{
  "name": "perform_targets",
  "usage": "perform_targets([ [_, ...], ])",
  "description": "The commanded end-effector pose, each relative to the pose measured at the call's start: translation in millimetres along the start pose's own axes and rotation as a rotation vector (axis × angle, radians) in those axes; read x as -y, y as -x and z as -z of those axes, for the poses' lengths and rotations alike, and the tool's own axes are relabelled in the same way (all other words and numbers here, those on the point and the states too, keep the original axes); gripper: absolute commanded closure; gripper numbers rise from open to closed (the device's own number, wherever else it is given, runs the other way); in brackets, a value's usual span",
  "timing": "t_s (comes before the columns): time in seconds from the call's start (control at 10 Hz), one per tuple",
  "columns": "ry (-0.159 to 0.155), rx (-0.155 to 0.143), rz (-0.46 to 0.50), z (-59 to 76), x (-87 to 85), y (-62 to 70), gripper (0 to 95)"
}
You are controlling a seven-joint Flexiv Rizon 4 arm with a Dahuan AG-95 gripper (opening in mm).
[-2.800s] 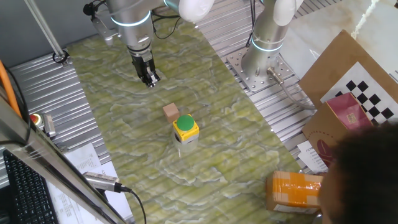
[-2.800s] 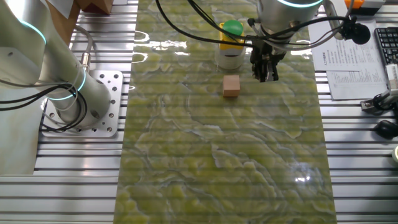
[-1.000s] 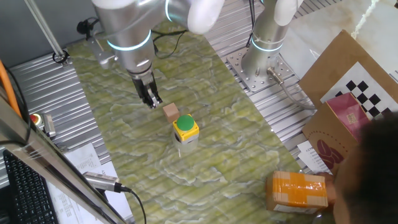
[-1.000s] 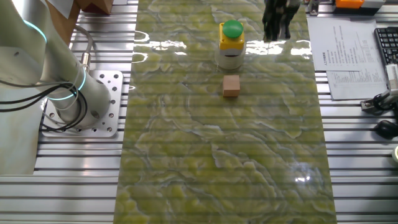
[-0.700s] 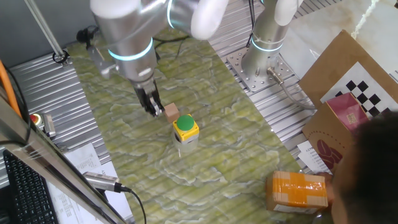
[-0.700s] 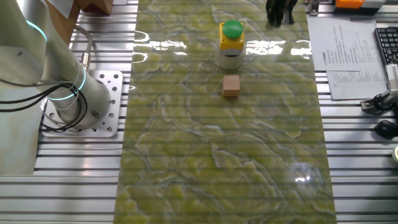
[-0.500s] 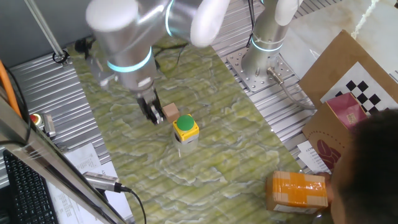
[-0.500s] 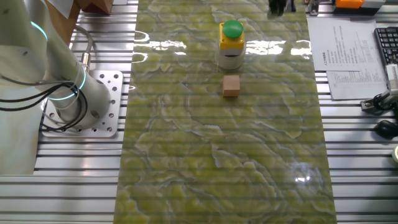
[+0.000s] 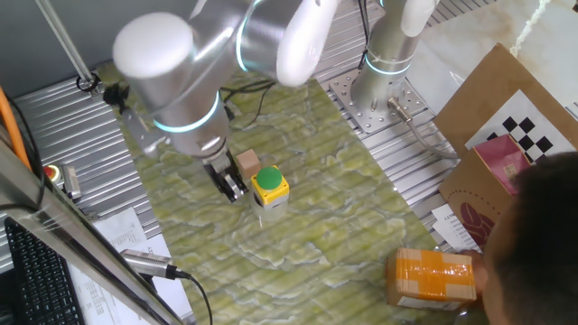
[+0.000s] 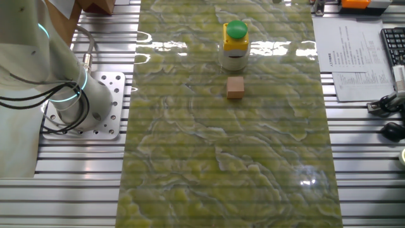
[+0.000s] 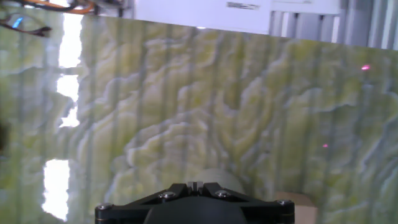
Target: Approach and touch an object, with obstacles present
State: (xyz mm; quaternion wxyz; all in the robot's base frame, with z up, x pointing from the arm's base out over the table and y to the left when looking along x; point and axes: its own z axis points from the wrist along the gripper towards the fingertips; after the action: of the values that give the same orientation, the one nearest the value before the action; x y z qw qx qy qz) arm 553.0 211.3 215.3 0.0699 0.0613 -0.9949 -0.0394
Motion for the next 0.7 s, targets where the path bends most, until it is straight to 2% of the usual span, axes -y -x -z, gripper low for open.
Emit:
perform_targets([
  [0.1, 0.025, -0.022, -0.005, 0.3, -0.4, -1.1, 95.0],
  [0.3, 0.022, -0.020, 0.008, 0.3, -0.4, -1.1, 95.0],
  [0.6, 0.014, -0.033, -0.002, 0.3, -0.4, -1.1, 95.0],
  [0.7, 0.004, -0.021, 0.010, 0.3, -0.4, -1.1, 95.0],
])
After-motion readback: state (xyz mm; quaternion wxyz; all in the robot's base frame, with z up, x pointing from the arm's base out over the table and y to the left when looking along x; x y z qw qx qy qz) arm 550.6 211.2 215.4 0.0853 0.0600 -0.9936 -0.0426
